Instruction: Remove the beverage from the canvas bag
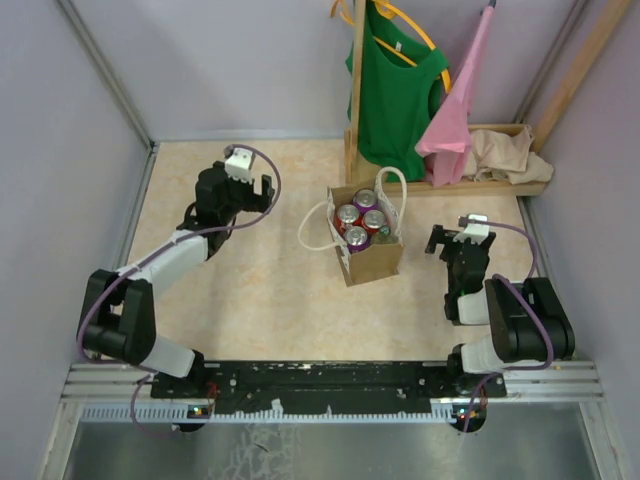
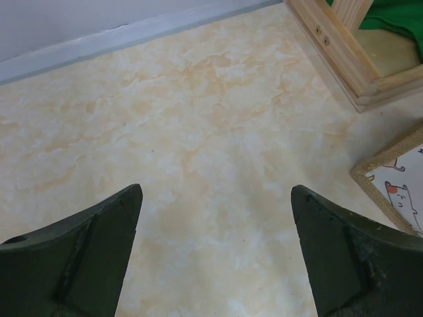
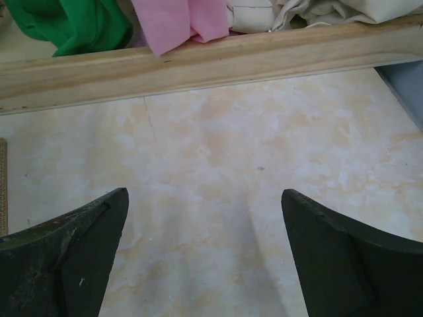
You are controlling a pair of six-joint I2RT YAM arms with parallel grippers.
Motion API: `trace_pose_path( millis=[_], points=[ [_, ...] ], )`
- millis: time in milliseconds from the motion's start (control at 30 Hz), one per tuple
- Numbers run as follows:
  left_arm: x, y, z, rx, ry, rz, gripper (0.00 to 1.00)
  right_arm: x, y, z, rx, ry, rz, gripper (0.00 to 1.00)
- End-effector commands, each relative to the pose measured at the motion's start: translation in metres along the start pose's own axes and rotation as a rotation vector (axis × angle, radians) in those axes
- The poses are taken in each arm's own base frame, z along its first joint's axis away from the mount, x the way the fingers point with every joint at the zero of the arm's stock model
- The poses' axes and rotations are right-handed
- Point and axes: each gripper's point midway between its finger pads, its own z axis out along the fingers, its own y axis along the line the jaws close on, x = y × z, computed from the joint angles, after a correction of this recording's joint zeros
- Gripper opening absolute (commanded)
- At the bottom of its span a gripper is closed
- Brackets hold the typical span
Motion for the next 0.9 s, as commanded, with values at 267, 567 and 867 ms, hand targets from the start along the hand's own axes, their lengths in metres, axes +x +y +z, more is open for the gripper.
trace_pose_path(
  millis=[267, 567, 867],
  points=[
    [-0.037, -0.017, 0.006, 0.064, -0.068, 0.000, 1.00, -0.019, 0.002, 0.006, -0.001, -0.063, 0.021, 0.99],
    [-0.100, -0.074, 0.013, 0.379, -0.155, -0.038, 1.00, -0.019, 0.002, 0.006, -0.001, -0.063, 0.021, 0.99],
    [-0.112, -0.163, 0.037, 0.637, -0.071, 0.137, 1.00, -0.019, 0.002, 0.006, -0.001, -0.062, 0.020, 0.99]
  ],
)
